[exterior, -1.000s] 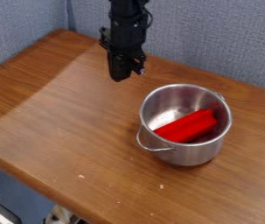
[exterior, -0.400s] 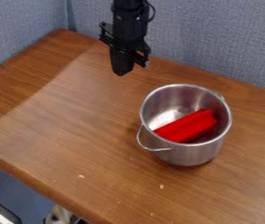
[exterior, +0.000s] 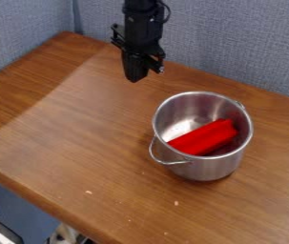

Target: Put the red object in the metal pot

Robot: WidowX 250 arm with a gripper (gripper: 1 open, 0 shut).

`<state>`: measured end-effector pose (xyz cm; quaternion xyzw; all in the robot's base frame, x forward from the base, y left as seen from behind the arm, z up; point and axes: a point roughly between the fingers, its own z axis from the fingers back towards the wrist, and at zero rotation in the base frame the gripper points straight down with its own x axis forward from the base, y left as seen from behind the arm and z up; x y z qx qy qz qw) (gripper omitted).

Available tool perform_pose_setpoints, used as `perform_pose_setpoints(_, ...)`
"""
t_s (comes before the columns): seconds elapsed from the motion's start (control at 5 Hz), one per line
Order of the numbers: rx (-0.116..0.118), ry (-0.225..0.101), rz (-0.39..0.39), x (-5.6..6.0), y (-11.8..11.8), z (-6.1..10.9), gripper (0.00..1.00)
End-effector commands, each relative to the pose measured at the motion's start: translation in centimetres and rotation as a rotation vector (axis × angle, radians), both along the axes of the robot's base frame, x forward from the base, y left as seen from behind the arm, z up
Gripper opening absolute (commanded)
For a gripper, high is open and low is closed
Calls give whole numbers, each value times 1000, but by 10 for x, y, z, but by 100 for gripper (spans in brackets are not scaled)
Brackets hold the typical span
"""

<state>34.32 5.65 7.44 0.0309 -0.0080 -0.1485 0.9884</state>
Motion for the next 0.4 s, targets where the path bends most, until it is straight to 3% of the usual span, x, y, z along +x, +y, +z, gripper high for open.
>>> perform_pose_setpoints(0.0,0,-61,15,6,5,11,0)
perform_pose_setpoints(0.2,-10,-72,16,12,3,5,0)
